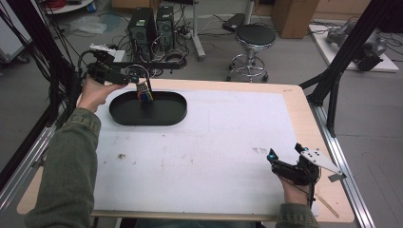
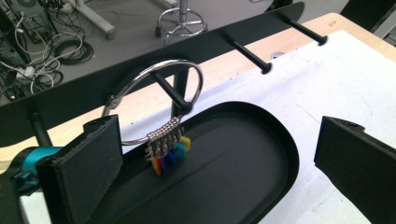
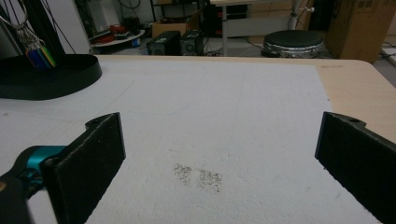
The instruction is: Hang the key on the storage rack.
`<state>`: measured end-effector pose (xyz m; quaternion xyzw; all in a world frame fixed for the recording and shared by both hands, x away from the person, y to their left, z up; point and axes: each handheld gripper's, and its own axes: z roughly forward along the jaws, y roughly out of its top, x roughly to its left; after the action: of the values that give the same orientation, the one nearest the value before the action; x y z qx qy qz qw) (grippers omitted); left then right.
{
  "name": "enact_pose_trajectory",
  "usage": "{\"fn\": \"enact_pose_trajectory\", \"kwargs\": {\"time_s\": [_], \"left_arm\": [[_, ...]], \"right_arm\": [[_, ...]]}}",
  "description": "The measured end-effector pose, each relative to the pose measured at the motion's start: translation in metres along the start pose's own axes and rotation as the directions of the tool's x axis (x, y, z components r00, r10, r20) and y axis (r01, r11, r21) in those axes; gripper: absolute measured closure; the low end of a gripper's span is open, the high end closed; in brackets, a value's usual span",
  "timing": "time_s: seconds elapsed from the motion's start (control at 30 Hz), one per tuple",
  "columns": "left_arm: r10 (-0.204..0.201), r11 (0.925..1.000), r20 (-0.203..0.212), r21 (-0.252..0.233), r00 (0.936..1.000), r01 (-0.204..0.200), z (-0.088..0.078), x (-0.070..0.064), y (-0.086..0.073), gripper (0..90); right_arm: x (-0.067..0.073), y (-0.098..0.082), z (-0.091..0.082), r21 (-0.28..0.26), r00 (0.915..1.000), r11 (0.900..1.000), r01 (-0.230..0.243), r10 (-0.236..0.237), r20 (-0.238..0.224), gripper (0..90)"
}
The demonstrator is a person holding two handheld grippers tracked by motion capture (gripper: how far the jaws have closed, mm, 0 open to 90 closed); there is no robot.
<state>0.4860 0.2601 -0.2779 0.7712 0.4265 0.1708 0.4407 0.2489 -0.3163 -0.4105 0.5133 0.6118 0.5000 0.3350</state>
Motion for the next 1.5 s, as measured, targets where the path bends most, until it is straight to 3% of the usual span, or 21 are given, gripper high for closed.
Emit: {"fn": "enact_pose_trajectory", "kwargs": {"time_s": [0.43,0.93,1.3,1.5], "left_arm": [[0.006,0.9998,-0.021,-0.017,0.9998,-0.006,-0.02,-0.008,-0.008,1.7],[-0.001,1.0,0.006,0.002,1.0,0.001,-0.029,-0.009,-0.04,1.7],[-0.015,0.9997,0.025,-0.021,0.9996,0.015,-0.043,-0.014,-0.061,1.7],[0.007,0.9995,0.069,-0.033,0.9976,-0.005,-0.051,-0.024,-0.076,1.7]], "right_arm": [[0.002,0.001,-0.001,-0.002,1.0,1.0,0.002,-0.002,-0.001,0.5],[0.002,0.001,0.0,-0.004,0.9999,1.0,0.01,-0.01,-0.001,0.5],[0.004,0.001,0.001,0.003,0.9999,1.0,0.014,-0.014,-0.007,0.5],[0.004,0.001,0.001,0.004,0.9999,1.0,0.009,-0.009,-0.008,0.5]]}}
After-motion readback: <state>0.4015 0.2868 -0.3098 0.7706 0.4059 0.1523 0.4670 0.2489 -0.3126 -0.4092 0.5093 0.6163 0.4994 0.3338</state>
